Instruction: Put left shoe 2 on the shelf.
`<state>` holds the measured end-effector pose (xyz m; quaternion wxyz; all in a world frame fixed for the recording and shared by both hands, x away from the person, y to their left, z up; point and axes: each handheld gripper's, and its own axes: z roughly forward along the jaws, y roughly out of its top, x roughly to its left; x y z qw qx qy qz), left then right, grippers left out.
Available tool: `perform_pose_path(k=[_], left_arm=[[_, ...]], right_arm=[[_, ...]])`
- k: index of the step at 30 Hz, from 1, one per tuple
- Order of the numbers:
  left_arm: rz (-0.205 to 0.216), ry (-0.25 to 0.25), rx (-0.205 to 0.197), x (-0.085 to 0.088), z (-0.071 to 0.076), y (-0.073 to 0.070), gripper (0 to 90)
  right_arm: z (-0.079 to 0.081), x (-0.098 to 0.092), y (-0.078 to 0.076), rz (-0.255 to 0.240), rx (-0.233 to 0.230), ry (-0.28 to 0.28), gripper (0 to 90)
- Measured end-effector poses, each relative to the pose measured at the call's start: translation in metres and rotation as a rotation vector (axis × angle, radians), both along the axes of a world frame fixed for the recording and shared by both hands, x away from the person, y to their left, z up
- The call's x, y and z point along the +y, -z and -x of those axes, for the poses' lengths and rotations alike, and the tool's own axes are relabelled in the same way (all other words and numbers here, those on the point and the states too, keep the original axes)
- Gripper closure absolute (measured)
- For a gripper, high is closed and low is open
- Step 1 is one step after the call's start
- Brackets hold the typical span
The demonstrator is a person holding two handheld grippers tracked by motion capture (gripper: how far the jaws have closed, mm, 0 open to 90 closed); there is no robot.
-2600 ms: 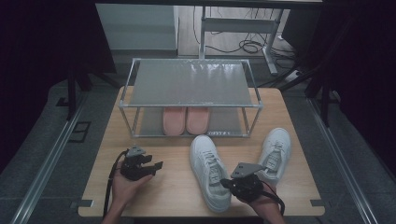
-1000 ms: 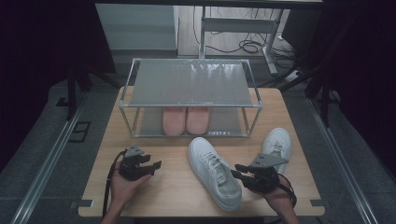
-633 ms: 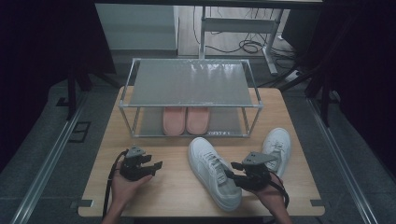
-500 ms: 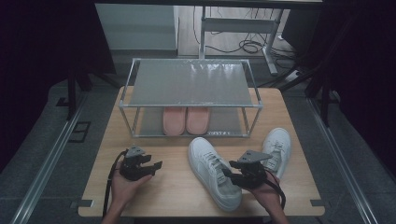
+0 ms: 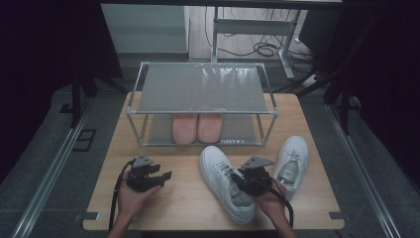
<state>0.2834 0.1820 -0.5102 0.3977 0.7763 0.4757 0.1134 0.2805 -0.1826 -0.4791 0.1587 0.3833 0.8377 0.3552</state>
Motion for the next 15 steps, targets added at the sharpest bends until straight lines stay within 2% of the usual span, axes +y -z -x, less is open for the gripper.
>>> perform_pose_path(k=[4, 9, 15], left_arm=[[-0.001, 0.0, -0.001, -0.0004, 0.0005, -0.0006, 42.8], [0.001, -0.002, -0.003, 0.0001, 0.0006, -0.0012, 42.8], [0.002, -0.004, -0.001, 0.0008, 0.0003, -0.0008, 42.8]], right_arm=[[0.0007, 0.0001, 0.0009, -0.005, -0.003, 0.007, 76.7], [0.0016, 0.0002, 0.0012, -0.008, -0.014, 0.021, 79.7], [0.0013, -0.002, 0.0016, -0.058, -0.01, 0.033, 80.7]])
